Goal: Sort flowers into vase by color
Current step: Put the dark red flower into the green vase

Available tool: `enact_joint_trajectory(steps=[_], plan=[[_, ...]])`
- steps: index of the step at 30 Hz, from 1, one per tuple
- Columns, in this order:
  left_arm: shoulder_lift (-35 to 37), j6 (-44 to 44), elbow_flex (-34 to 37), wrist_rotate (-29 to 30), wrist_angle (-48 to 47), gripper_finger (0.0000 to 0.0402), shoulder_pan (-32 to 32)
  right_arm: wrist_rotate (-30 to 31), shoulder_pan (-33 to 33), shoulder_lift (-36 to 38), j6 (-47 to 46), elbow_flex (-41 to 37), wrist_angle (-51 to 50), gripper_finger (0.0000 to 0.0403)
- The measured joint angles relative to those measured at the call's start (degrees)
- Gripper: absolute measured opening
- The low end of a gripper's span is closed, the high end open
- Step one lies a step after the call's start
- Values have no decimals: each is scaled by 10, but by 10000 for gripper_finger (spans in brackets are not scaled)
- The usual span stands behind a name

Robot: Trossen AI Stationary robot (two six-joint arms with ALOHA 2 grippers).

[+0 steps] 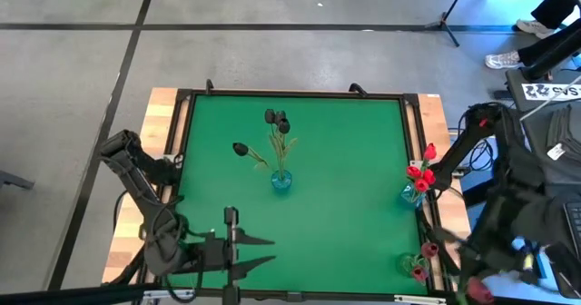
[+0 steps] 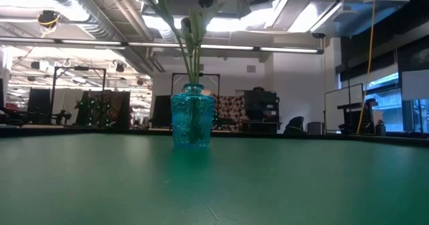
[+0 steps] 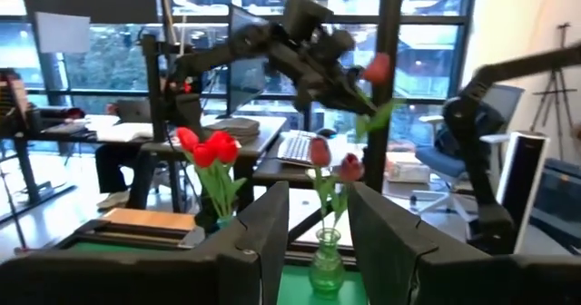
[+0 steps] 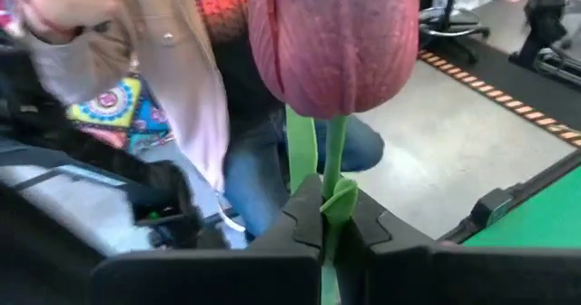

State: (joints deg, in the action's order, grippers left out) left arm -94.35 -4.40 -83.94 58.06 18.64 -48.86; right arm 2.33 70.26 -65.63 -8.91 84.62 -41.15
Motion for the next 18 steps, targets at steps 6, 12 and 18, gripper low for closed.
enact_joint_trajectory(steps=[6,12,18], plan=[[0,11,0,0,0,112,26,67,40,17,-14,-53,46,5],[0,43,0,-3,-24,112,46,93,48,36,-13,-52,45,5],[0,59,0,-6,-39,112,59,132,48,59,-13,-60,19,3]])
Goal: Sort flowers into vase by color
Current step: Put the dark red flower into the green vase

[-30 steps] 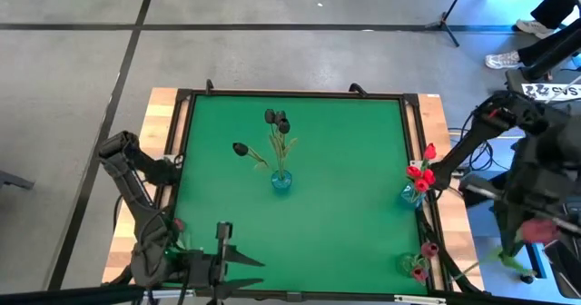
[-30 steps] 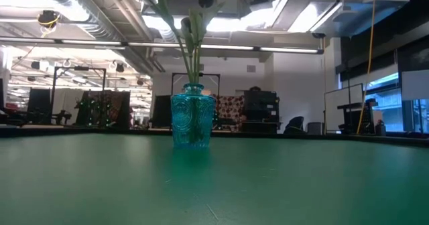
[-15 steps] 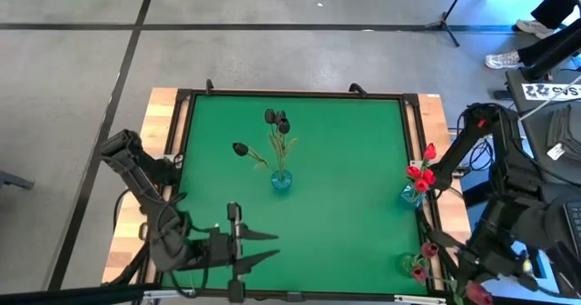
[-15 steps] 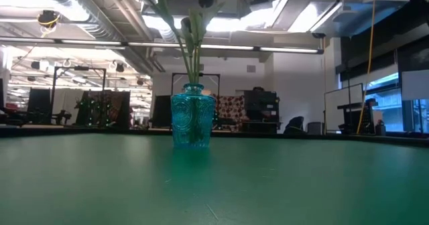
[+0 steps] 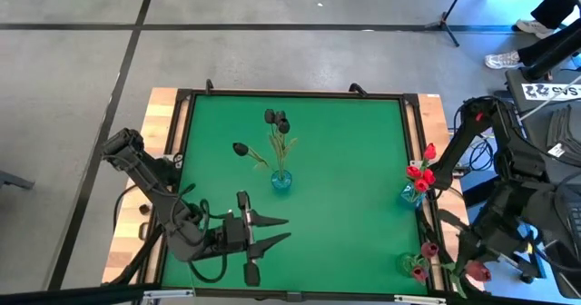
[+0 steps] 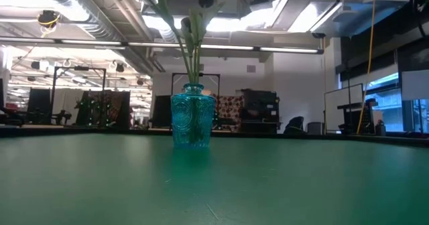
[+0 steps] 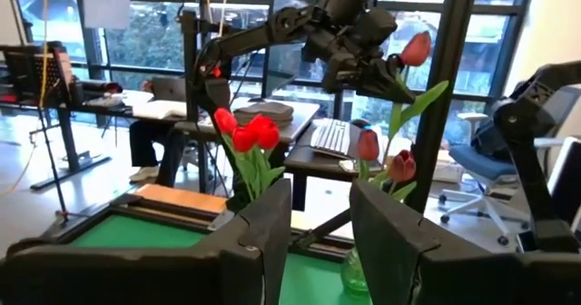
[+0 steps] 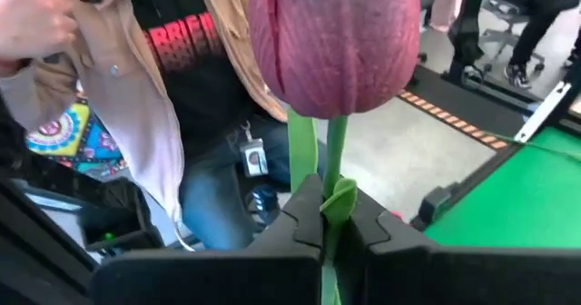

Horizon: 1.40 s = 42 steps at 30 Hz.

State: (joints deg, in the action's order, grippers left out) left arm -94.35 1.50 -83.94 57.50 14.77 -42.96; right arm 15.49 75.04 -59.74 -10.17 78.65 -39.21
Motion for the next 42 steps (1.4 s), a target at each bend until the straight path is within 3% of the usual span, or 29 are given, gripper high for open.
enact_joint_trajectory(steps=[9,14,23,28,31,35,39,42], plan=[[0,20,0,19,-24,112,-4,4,0,1,-16,-89,51,8],[0,26,0,20,-23,112,-4,5,0,2,-73,-135,73,25],[0,78,0,54,-50,112,-27,14,-1,29,-211,-175,41,129],[-1,144,0,123,-93,112,-65,-93,-1,65,-295,-137,-11,193],[-1,248,0,137,-176,112,-87,-111,-1,81,-357,-89,-71,210],[-1,449,1,106,-290,112,-113,-84,-1,94,-361,-21,-145,210],[-1,719,1,26,-429,112,-124,-29,-1,104,-327,30,-190,200],[-4,941,1,-76,-550,112,-114,8,-1,107,-286,50,-198,193]])
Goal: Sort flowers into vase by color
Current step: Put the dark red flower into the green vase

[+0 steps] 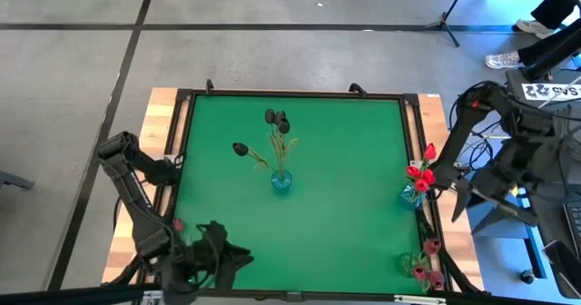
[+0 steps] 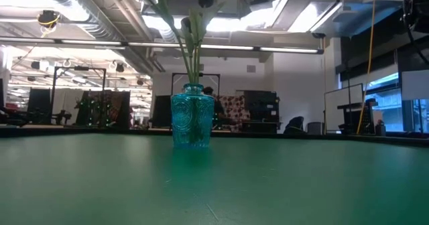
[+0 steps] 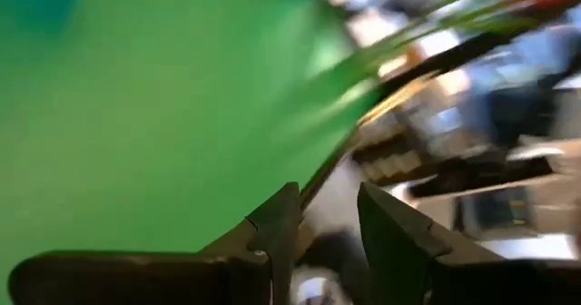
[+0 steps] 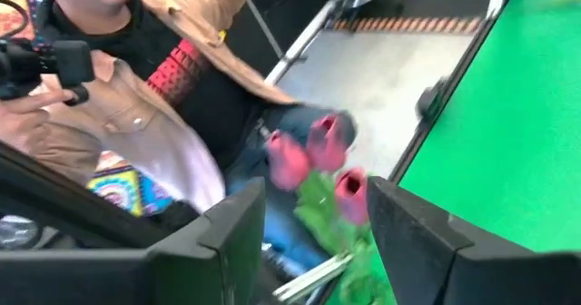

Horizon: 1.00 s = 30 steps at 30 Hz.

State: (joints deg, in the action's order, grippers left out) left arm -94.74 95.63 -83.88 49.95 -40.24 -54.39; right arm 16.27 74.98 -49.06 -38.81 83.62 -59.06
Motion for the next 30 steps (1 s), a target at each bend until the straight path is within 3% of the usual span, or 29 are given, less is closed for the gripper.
enact_joint_trajectory(steps=[6,9,11,18,30], plan=[[-13,305,5,-275,-223,112,19,32,0,-2,35,13,-13,184],[-14,399,37,-423,-250,112,22,42,0,-2,34,13,-13,184],[-14,444,68,-488,-234,112,19,63,0,-4,36,13,-21,183],[-14,543,186,-578,-123,112,-7,86,0,-26,45,13,-60,183],[-12,581,285,-700,-126,112,3,45,0,-94,27,13,-64,183]])
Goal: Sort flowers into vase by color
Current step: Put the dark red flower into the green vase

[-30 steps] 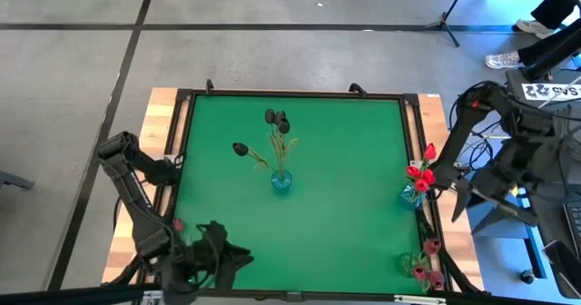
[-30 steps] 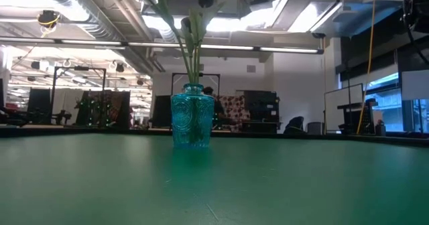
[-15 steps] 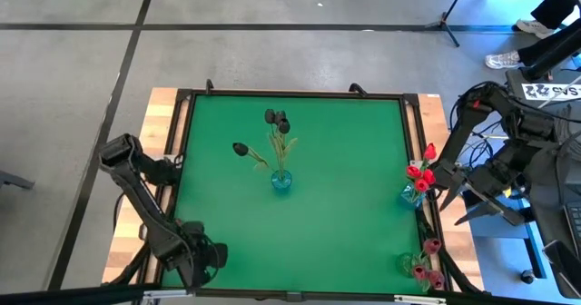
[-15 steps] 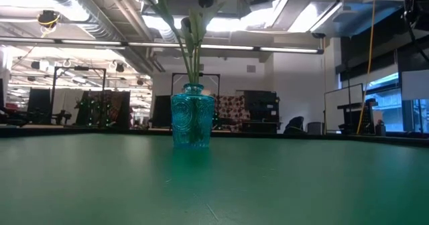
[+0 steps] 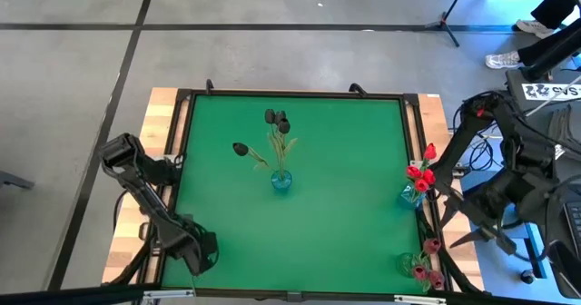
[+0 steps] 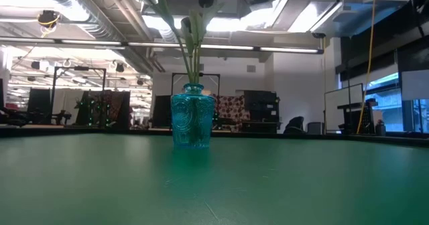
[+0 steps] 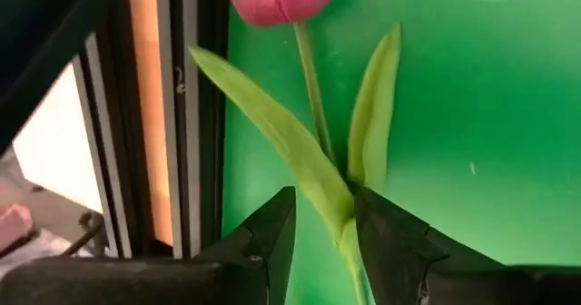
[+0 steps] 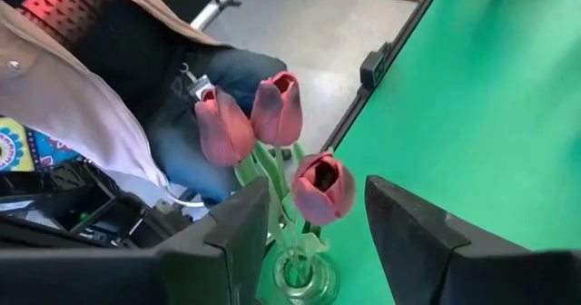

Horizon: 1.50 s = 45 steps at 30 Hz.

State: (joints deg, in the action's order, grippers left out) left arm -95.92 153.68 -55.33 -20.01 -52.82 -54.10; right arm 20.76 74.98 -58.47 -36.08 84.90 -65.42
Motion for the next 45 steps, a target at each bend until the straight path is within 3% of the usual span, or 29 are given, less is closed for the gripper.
enact_joint_trajectory(steps=[7,15,18,22,24,29,33,36,41,45], plan=[[3,-2,71,-13,92,112,31,-15,0,-25,-12,0,0,183],[2,-113,78,-7,88,110,81,-19,0,-29,-26,0,0,183],[2,-134,78,-7,77,87,94,-20,0,-29,-26,0,0,183],[1,-143,77,5,67,20,94,-15,0,-29,-9,0,-4,183],[1,-143,77,4,65,10,90,-7,0,-25,-1,0,-7,183],[-3,-166,43,10,36,5,81,-3,0,-11,2,9,-8,183],[-2,-215,-32,-1,13,3,79,33,0,3,17,18,-7,183],[-2,-272,-96,84,13,3,79,93,0,14,43,18,-6,183],[-1,-471,-209,391,45,2,68,256,0,20,125,18,26,186],[-1,-617,-263,569,81,2,69,327,-22,17,202,18,86,202]])
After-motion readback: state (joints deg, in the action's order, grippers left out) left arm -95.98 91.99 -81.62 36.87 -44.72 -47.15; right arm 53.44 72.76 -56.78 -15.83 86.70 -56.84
